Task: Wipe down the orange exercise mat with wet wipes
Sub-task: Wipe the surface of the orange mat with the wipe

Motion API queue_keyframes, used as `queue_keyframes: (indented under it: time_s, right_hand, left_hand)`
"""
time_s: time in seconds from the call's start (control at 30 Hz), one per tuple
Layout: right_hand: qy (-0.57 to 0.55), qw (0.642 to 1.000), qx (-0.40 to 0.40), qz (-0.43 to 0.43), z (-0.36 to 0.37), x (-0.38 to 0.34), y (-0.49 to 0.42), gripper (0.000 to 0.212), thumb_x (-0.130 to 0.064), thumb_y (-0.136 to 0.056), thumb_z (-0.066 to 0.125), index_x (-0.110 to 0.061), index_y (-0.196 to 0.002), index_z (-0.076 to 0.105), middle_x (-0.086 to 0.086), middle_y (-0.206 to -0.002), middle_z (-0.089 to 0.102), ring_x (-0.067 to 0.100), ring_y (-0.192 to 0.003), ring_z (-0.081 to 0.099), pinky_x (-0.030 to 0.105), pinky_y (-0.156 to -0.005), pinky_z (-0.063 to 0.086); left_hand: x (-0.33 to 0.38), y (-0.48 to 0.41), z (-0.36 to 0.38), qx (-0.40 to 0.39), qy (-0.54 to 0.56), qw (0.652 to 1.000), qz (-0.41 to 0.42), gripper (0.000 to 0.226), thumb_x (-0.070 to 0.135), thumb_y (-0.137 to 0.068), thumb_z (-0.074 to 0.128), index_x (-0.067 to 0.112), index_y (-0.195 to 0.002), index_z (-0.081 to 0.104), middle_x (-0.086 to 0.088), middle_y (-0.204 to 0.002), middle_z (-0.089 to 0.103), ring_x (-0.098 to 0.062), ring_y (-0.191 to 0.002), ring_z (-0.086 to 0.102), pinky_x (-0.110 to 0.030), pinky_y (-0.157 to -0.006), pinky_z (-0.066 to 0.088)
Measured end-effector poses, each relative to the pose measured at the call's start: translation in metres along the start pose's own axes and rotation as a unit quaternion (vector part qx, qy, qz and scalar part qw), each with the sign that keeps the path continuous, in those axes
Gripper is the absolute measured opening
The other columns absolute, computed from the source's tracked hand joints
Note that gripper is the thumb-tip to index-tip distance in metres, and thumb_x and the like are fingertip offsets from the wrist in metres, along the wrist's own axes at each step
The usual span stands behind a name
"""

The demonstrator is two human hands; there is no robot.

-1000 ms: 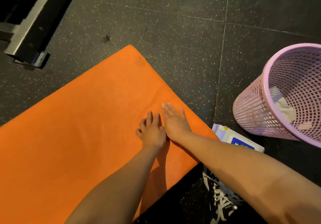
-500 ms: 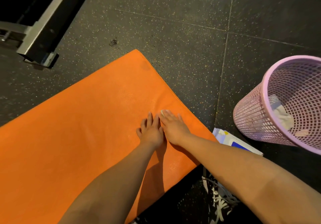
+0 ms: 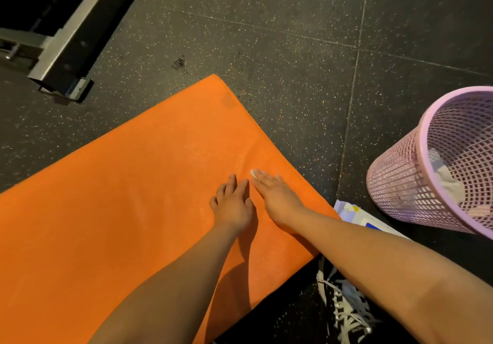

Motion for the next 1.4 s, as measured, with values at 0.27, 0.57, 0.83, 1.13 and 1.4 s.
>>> queue_keyframes:
  time_s: [0.27,0.57,0.83,1.13,1.4]
  right_hand:
    - [-0.024,0.983,0.089,0.158,-0.021,0.03,-0.035,0.081,0.01,-0.094,0.034,-0.011,-0.162,-0.004,0.003,-0.17,-0.01,0.019,-0.156,-0.006,0.037,-0.127,-0.003]
    - [-0.033,0.998,-0.011,0.049,-0.009,-0.014,-0.02,0.064,0.0,-0.102,0.035,-0.011,-0.162,0.016,0.001,-0.17,0.001,0.016,-0.156,0.001,0.035,-0.127,0.0]
    - [-0.349,0.915,0.109,0.167,-0.012,-0.028,0.015,0.054,0.006,-0.099,0.041,-0.014,-0.149,0.049,-0.001,-0.16,0.038,0.01,-0.148,0.031,0.006,-0.112,0.017]
    - [-0.363,0.902,0.173,0.159,-0.034,-0.046,0.074,0.044,-0.009,-0.098,0.055,-0.035,-0.134,0.053,-0.009,-0.139,0.047,0.005,-0.098,0.054,0.038,-0.092,0.054]
    - [-0.462,0.857,0.154,0.169,-0.042,-0.057,0.102,0.021,-0.016,-0.102,0.057,-0.031,-0.114,0.049,-0.005,-0.101,0.064,0.011,-0.086,0.065,0.022,-0.063,0.046]
  left_hand:
    - [0.0,-0.002,0.009,0.042,0.024,0.999,-0.008,0.056,0.035,-0.099,0.043,0.04,-0.153,0.031,0.008,-0.168,0.003,-0.021,-0.15,0.006,-0.052,-0.117,0.009]
    - [0.003,0.002,0.005,0.007,0.064,0.998,-0.024,0.057,0.032,-0.101,0.043,0.04,-0.155,0.03,0.009,-0.169,0.002,-0.02,-0.152,0.004,-0.05,-0.119,0.006]
    - [0.012,0.012,-0.012,0.02,0.216,0.975,-0.039,0.038,0.038,-0.103,0.042,0.025,-0.13,0.065,-0.004,-0.139,0.061,-0.027,-0.131,0.052,-0.044,-0.109,0.039]
    - [0.041,0.059,-0.028,0.05,0.433,0.897,-0.076,0.015,0.018,-0.098,0.06,0.008,-0.101,0.07,-0.005,-0.092,0.069,-0.018,-0.076,0.06,-0.027,-0.06,0.043]
    - [0.035,0.093,-0.027,0.045,0.474,0.873,-0.102,0.009,0.013,-0.095,0.066,0.004,-0.099,0.066,-0.012,-0.092,0.069,-0.023,-0.081,0.065,-0.031,-0.067,0.049]
Point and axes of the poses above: each hand's wrist, its own y-axis away from the middle knuckle, its own z-axis out of the palm, x = y × z, the point moved 4 cm from there along -y, towards the middle knuckle
